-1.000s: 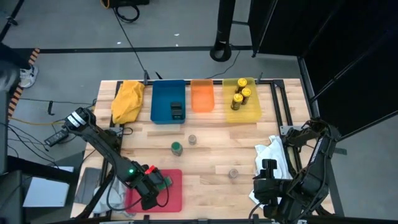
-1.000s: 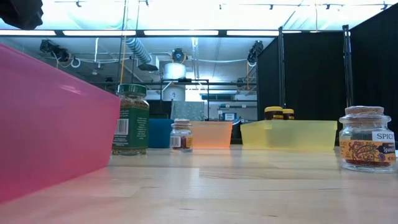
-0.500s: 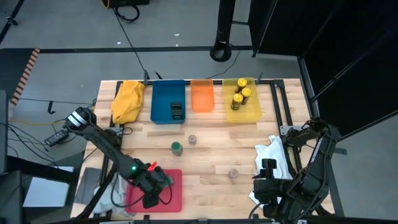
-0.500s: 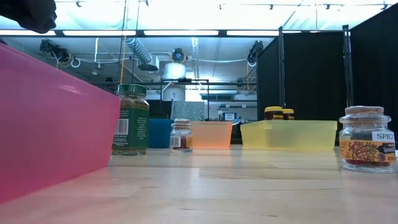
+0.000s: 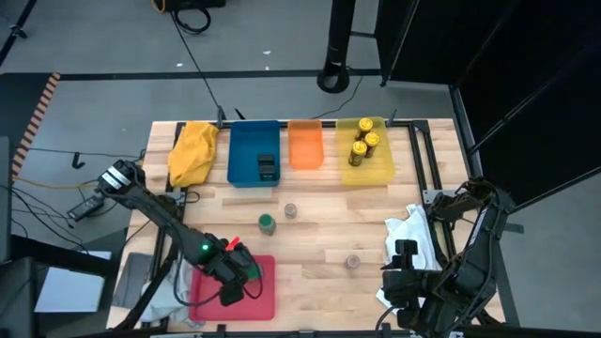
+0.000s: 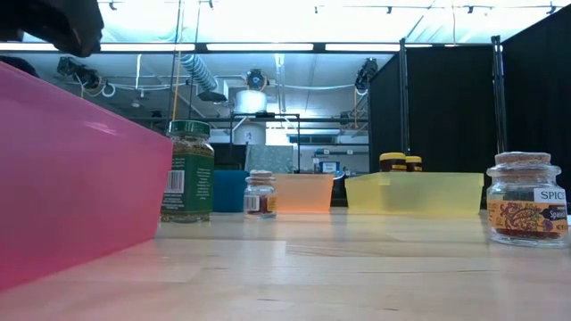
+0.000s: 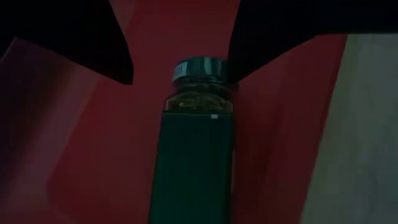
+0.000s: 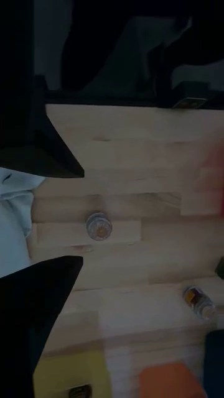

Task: Sort spices by type
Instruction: Adjust the green seasoning bottle in the red bin

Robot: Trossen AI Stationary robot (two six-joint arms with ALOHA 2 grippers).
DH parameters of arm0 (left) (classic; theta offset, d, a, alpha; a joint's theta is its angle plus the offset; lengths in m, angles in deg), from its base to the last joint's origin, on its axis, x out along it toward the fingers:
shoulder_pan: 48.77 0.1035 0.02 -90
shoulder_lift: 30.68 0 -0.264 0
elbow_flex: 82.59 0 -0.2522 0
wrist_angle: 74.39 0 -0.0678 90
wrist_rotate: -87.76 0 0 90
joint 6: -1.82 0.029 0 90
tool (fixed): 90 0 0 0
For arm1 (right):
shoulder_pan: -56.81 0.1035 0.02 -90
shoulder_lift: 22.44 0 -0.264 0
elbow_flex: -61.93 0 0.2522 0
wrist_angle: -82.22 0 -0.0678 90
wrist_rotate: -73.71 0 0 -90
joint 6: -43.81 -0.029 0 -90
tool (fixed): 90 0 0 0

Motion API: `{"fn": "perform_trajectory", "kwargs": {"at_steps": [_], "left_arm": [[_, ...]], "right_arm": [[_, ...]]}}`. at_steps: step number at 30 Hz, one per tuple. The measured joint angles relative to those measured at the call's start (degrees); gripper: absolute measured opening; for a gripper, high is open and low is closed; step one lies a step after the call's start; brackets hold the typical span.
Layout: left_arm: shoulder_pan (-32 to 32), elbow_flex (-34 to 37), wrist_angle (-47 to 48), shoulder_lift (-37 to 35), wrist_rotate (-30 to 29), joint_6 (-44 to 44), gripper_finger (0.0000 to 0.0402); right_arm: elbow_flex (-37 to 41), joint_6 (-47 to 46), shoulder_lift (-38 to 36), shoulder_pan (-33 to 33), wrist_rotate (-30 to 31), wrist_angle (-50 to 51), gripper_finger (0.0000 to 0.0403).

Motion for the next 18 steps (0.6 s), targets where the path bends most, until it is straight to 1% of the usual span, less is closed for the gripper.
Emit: {"fn": "perform_trajectory", "kwargs": {"at_steps": [7, 11, 18], "left_arm": [[-0.87, 0.02, 0.8, 1.7, -2.92, 4.57, 0.0266], [-1.4, 0.02, 0.98, 2.11, -5.71, 6.57, 0.0266], [-2.06, 1.24, 1.4, 3.85, -6.49, 7.7, 0.0266]], "right_arm": [[0.0, 0.0, 0.0, 0.0, 0.0, -0.64, 0.0224], [0.0, -0.01, 0.02, 0.0, -0.01, -0.68, 0.0224], [0.0, -0.26, 0.0, 0.0, -0.02, -1.15, 0.0224]]}}
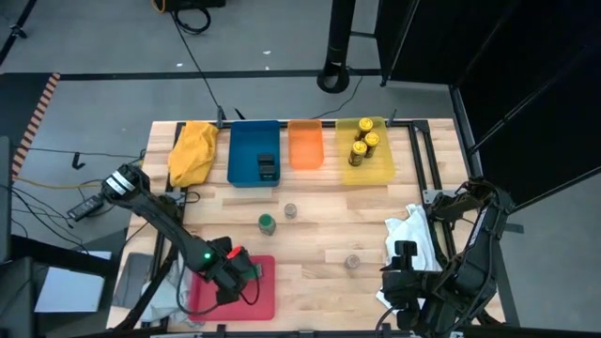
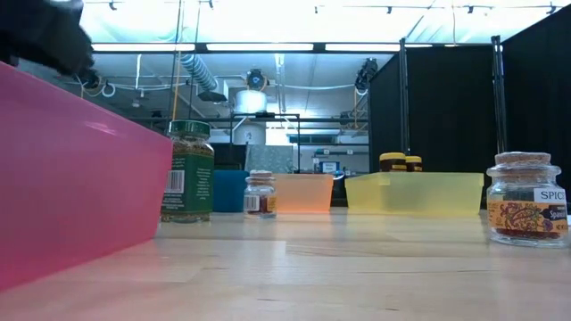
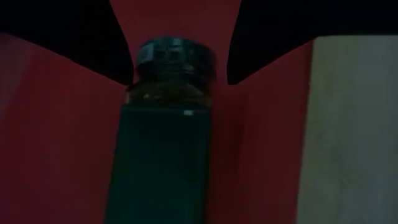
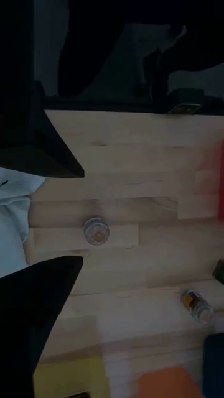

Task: Sort spices by type
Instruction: Adjust the green seasoning bottle in the red bin

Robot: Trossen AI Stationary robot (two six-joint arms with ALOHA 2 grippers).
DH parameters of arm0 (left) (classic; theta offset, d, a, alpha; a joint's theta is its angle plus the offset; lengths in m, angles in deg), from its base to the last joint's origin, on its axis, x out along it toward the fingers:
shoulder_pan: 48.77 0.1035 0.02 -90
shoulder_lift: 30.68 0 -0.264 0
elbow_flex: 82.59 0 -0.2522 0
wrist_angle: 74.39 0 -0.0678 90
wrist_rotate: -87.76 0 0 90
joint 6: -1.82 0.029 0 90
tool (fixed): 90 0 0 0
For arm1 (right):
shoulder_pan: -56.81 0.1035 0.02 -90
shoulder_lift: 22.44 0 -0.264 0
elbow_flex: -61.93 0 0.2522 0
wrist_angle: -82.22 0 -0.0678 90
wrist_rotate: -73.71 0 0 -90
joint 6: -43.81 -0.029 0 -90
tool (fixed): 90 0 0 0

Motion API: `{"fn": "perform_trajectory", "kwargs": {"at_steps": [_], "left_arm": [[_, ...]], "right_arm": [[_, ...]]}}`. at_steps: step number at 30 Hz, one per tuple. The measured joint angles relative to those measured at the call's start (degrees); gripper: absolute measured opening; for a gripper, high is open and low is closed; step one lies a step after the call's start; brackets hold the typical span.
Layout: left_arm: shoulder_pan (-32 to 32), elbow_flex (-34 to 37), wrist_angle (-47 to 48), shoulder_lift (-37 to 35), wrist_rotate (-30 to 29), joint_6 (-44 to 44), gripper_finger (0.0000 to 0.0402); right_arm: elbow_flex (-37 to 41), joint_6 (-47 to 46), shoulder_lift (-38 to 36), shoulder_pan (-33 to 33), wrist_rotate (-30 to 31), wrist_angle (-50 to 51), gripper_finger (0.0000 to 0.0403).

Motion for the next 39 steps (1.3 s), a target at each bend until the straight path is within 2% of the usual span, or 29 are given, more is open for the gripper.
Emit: {"fn": "perform_trajectory", "kwargs": {"at_steps": [10, 18, 24, 30, 34, 39], "left_arm": [[-0.28, -0.32, -0.66, 6.53, 0.47, 4.35, 0.0263], [-0.24, -1.31, -0.43, 5.14, -2.64, 4.73, 0.0221], [-0.26, -1.37, -0.54, 5.25, -3.25, 5.33, 0.0208], [0.0, -1.42, 0.71, 5.24, 2.04, 3.69, 0.0207], [-0.02, -2.89, 5.64, 5.24, 5.43, 2.47, 0.0206], [-0.02, -8.49, 15.91, 5.24, 4.83, 2.48, 0.0205]], "right_arm": [[0.0, 0.11, 0.02, 0.0, 0.02, -0.21, 0.0224], [0.0, -0.18, 0.02, -0.02, 0.02, -0.46, 0.0224], [0.0, -0.19, 0.02, -0.01, 0.27, -0.67, 0.0224], [0.0, -0.22, 0.02, -0.02, 0.41, -1.05, 0.0224], [0.0, -0.22, 0.02, -0.02, 0.42, -1.13, 0.0224], [0.0, -0.22, 0.02, 0.0, 0.44, -1.12, 0.0224]]}}
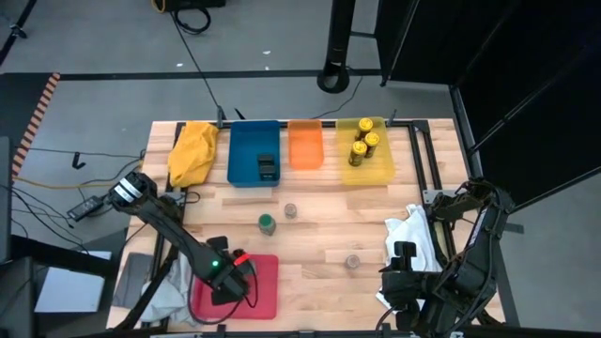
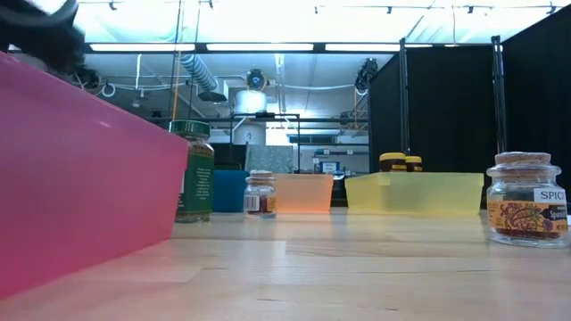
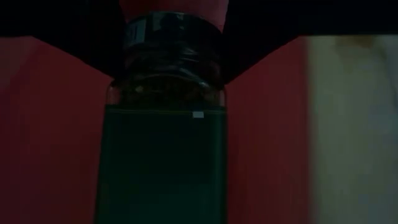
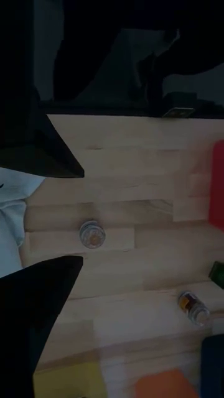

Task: Sort spices by type
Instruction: Adjust the green seasoning bottle in the red bin

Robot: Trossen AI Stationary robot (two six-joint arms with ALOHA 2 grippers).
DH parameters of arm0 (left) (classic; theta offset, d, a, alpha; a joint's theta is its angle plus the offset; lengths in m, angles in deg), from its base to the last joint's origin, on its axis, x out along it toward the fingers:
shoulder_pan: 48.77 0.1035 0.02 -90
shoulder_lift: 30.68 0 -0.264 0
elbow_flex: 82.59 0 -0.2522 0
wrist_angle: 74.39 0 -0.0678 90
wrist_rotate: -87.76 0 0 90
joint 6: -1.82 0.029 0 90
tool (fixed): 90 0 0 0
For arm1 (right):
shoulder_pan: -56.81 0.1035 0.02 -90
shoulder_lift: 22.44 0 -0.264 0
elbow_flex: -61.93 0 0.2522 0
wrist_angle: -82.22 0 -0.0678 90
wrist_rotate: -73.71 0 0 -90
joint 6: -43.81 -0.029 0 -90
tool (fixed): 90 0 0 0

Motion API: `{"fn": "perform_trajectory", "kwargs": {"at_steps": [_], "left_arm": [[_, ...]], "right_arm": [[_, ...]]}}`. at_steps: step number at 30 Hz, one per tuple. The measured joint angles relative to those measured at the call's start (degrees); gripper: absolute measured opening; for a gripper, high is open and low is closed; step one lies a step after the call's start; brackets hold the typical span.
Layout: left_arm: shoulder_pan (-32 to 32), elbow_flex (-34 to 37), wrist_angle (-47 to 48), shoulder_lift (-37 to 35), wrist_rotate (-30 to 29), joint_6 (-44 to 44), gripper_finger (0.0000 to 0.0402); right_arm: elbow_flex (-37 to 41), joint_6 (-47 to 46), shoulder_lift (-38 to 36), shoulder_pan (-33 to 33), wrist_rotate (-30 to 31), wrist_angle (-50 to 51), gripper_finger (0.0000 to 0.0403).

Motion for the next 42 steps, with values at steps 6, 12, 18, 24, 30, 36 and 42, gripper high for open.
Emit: {"fn": "perform_trajectory", "kwargs": {"at_steps": [6, 12, 18, 24, 30, 36, 42], "left_arm": [[0.0, -7.39, 10.54, 0.0, -0.81, 0.05, 0.0205], [0.0, -10.59, 15.52, -0.02, 3.35, 0.03, 0.0205], [0.0, -10.63, 20.39, 1.16, 11.59, 2.41, 0.0204], [0.15, -10.67, 29.88, 5.78, 19.06, 6.24, 0.0204], [0.3, -11.67, 30.05, 10.28, 22.49, 9.18, 0.0204], [1.73, -15.69, 31.04, 13.01, 22.58, 9.23, 0.0204], [3.57, -18.99, 30.95, 13.51, 21.9, 7.87, 0.0204]], "right_arm": [[0.0, 0.0, 0.0, 0.0, 0.0, -0.09, 0.0224], [0.0, 0.0, 0.0, 0.0, 0.02, -1.0, 0.0224], [0.0, 0.0, 0.0, 0.0, 0.18, -1.26, 0.0224], [0.0, 0.33, 0.0, -0.02, 2.01, -1.28, 0.0224], [0.0, 0.47, 0.0, -0.01, 2.11, -1.28, 0.0224], [0.0, 1.46, 0.0, 0.0, 2.16, -1.3, 0.0224], [0.0, 1.55, 0.0, -0.01, 2.78, -1.37, 0.0224]]}}
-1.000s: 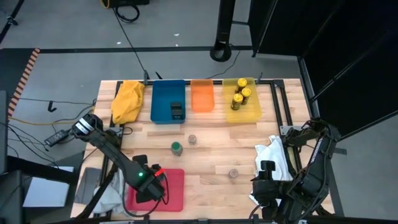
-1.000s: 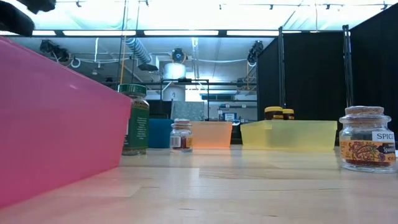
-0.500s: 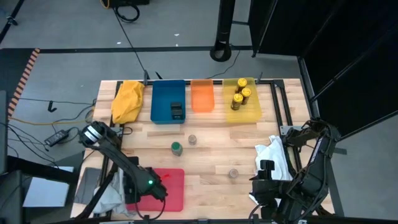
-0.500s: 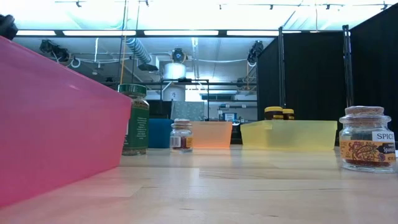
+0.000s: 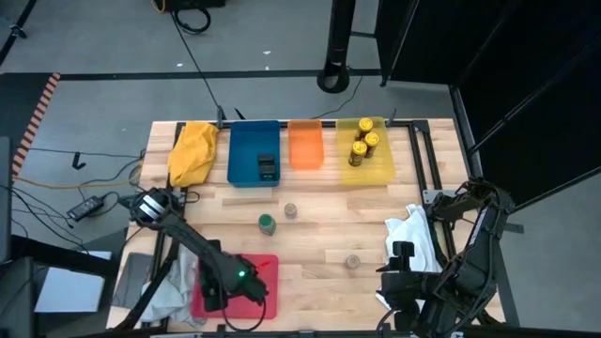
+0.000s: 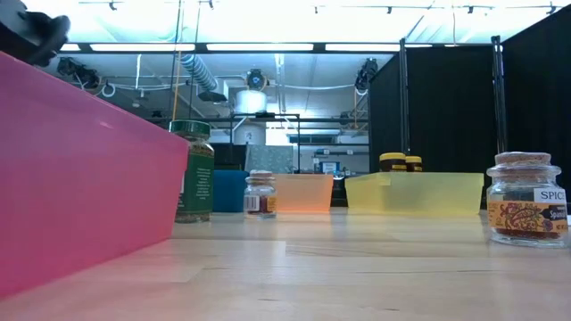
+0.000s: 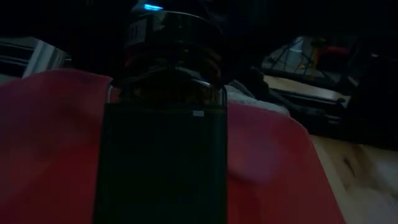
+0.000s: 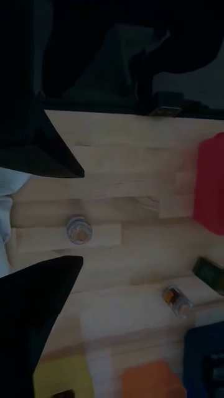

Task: Sort spices by type
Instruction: Adjust the green seasoning bottle in the red bin

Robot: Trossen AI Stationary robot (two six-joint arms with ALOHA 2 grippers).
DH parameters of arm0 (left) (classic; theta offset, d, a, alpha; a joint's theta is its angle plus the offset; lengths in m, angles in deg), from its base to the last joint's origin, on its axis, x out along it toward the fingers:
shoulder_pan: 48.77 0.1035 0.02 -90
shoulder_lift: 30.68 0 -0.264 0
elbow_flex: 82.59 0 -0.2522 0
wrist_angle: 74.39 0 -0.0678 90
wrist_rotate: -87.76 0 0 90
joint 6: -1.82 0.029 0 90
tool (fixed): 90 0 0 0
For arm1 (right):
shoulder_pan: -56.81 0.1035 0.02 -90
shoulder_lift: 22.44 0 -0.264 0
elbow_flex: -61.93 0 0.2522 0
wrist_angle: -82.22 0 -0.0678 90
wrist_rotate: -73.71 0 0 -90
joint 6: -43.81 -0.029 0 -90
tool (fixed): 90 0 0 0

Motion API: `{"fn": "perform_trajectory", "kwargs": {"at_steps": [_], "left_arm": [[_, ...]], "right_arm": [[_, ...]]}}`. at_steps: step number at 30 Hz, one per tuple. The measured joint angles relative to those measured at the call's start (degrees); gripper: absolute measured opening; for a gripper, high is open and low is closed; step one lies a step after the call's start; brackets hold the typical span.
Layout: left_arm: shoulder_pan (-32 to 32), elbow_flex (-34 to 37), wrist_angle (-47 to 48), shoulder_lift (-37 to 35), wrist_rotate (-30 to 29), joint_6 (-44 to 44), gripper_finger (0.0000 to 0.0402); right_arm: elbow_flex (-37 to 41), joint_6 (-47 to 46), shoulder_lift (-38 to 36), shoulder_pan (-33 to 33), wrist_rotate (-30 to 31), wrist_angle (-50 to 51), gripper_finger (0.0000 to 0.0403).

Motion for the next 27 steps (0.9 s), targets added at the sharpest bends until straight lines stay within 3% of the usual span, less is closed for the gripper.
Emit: {"fn": "perform_trajectory", "kwargs": {"at_steps": [17, 27], "left_arm": [[4.56, -0.18, -0.06, 0.1, 6.14, -3.13, 0.0204], [7.48, -0.16, -0.06, 0.1, 14.36, -5.55, 0.0204]], "right_arm": [[0.0, 1.88, 0.0, -0.01, 0.28, -0.13, 0.0224], [0.0, 2.36, 0.0, 0.01, 1.08, -1.03, 0.0224]]}}
